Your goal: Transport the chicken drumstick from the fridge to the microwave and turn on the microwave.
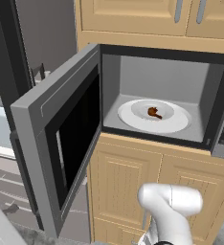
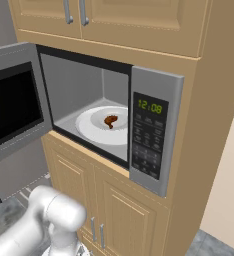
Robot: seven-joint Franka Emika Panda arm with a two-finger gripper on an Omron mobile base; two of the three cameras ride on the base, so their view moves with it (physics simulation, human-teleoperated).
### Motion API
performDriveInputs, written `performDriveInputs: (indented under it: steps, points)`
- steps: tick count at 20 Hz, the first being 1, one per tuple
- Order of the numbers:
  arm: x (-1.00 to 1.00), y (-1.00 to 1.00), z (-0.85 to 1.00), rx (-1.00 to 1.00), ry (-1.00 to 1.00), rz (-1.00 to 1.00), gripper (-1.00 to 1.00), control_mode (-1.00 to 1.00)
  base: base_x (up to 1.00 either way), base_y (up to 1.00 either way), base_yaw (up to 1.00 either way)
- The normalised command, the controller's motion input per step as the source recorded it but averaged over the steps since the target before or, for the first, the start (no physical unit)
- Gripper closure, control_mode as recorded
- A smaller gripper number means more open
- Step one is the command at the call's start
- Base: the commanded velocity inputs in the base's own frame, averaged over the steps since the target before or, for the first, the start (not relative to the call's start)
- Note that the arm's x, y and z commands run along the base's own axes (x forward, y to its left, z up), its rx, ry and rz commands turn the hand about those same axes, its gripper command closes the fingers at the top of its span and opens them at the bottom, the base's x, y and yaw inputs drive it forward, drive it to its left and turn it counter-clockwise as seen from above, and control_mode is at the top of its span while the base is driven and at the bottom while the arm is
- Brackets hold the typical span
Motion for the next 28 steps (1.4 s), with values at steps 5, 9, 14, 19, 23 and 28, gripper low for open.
performDriveInputs:
  steps: [5, 9, 14, 19, 23, 28]
  points:
    - [0.20, 0.19, -0.11, -0.08, 0.00, -0.07, -1.00, -1.00, 0.00, 0.00, 0.00]
    - [0.15, 0.12, -0.07, -0.05, 0.00, -0.11, -1.00, -1.00, 0.00, 0.00, 0.00]
    - [0.15, 0.00, 0.00, -0.01, 0.00, -0.15, -1.00, -1.00, 0.00, 0.00, 0.00]
    - [0.09, -0.01, 0.00, 0.00, -0.03, -0.14, -1.00, -1.00, 0.00, 0.00, 0.00]
    - [0.00, -0.12, 0.00, 0.00, -0.05, -0.11, -1.00, -1.00, 0.00, 0.00, 0.00]
    - [0.00, -0.14, 0.00, 0.00, -0.07, -0.09, -1.00, -1.00, 0.00, 0.00, 0.00]
